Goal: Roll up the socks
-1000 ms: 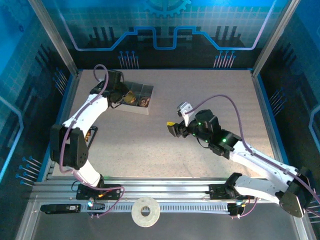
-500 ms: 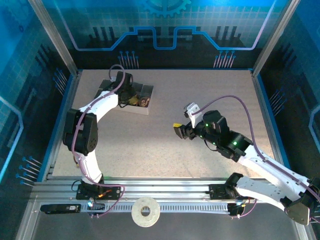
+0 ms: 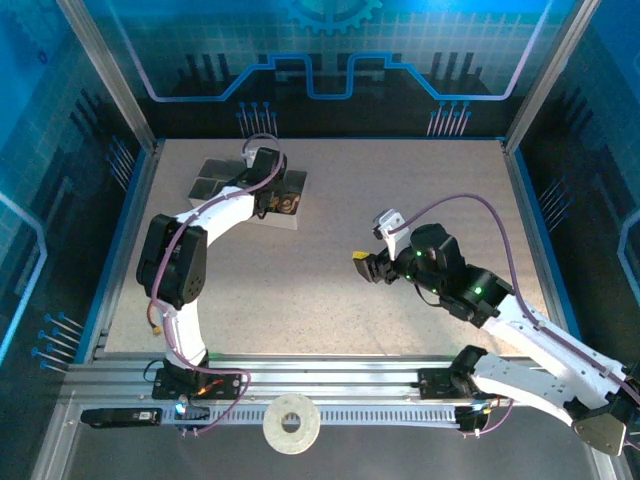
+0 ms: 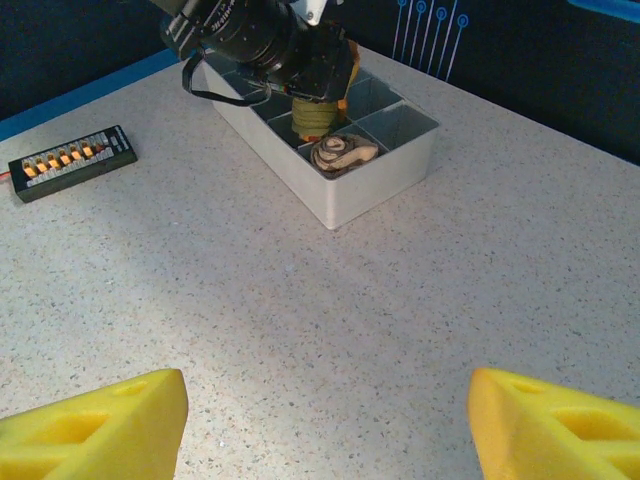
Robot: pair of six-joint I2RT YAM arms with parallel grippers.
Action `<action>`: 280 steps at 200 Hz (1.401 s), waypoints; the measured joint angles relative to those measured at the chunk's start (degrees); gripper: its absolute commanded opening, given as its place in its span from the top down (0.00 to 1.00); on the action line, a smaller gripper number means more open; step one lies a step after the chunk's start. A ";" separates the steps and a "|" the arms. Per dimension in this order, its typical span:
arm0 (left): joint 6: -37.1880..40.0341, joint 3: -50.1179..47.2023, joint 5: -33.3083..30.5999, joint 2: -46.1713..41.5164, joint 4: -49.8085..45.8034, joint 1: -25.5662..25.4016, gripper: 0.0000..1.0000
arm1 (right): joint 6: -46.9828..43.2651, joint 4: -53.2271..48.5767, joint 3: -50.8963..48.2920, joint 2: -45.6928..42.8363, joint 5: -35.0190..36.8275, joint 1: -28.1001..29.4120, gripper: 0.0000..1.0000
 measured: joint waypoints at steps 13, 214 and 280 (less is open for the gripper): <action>0.72 -0.61 -0.94 0.00 0.50 -0.09 1.00 | 0.00 -0.39 -0.02 0.00 -0.02 0.00 0.26; -1.44 1.66 -8.22 4.70 -6.84 -2.60 0.78 | 2.16 -0.81 -0.13 -0.57 -0.50 0.00 0.27; -6.84 5.05 -3.08 1.25 -17.05 -2.54 0.23 | 2.12 -0.61 -0.48 -0.04 -1.33 0.11 0.27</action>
